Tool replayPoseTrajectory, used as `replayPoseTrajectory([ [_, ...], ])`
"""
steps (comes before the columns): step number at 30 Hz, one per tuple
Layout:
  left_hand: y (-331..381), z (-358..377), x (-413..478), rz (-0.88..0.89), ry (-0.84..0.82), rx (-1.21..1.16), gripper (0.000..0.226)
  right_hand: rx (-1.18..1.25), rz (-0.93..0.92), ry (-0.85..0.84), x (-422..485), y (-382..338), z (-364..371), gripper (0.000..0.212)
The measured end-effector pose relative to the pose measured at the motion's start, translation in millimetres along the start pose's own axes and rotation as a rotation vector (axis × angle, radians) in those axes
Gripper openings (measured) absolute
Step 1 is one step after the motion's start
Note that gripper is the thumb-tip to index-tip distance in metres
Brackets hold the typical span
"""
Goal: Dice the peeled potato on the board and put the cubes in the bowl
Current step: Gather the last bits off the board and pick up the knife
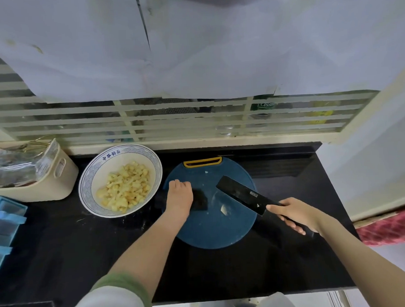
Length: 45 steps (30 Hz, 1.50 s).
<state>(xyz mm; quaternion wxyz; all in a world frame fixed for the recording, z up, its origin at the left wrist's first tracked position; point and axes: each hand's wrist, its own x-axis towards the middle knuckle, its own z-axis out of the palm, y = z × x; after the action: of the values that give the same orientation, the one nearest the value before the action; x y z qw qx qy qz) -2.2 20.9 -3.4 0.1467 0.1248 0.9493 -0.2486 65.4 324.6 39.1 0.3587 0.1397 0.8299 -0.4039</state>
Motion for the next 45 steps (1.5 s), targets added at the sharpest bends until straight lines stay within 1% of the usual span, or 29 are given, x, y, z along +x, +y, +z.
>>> replayPoseTrajectory([
  [2, 1, 6, -3, 0.008, 0.012, -0.021, 0.070, -0.049, -0.010, -0.024, 3, -1, 4, 0.046],
  [4, 2, 11, -5, 0.010, 0.030, -0.053, 0.076, -0.095, -0.015, -0.035, 6, -2, 8, 0.046],
  [6, 2, 14, -6, 0.038, 0.031, -0.132, 0.078, -0.117, -0.014, -0.034, 9, -3, 12, 0.047],
  [8, 0, 18, -4, 0.132, -0.014, -0.238, 0.079, -0.122, -0.017, -0.042, 11, -2, 15, 0.047],
  [10, -6, 21, -3, 0.265, -0.088, -0.270, 0.088, -0.116, -0.013, -0.062, 11, -1, 16, 0.047],
  [12, -16, 25, -5, 0.365, -0.117, -0.204, 0.101, -0.114, -0.012, -0.081, 10, 0, 17, 0.047],
  [14, -21, 31, -7, 0.428, -0.082, -0.095, 0.105, -0.105, -0.012, -0.103, 10, 1, 19, 0.048],
  [16, -23, 37, -8, 0.463, -0.028, -0.039, 0.100, -0.085, -0.010, -0.132, 12, 4, 21, 0.049],
  [19, -25, 39, -5, 0.512, 0.034, -0.026, 0.086, -0.074, 0.006, -0.170, 17, 6, 23, 0.052],
  [21, -27, 39, -3, 0.502, 0.078, -0.066, 0.077, -0.068, 0.011, -0.188, 19, 6, 23, 0.053],
  [23, -30, 38, -2, 0.450, 0.125, -0.118, 0.072, -0.058, 0.005, -0.191, 21, 3, 23, 0.054],
  [26, -27, 38, 0, 0.395, 0.165, -0.176, 0.068, -0.058, -0.018, -0.173, 25, 1, 24, 0.054],
  [32, -18, 40, 3, 0.372, 0.228, -0.273, 0.067, -0.081, -0.044, -0.140, 27, 3, 19, 0.053],
  [38, -15, 37, 6, 0.414, 0.284, -0.308, 0.077, -0.098, -0.040, -0.133, 24, 7, 10, 0.056],
  [41, -15, 37, 8, 0.447, 0.353, -0.332, 0.072, -0.105, -0.031, -0.142, 23, 9, 6, 0.057],
  [45, -15, 41, 11, 0.469, 0.437, -0.293, 0.070, -0.115, -0.021, -0.165, 24, 16, 2, 0.060],
])
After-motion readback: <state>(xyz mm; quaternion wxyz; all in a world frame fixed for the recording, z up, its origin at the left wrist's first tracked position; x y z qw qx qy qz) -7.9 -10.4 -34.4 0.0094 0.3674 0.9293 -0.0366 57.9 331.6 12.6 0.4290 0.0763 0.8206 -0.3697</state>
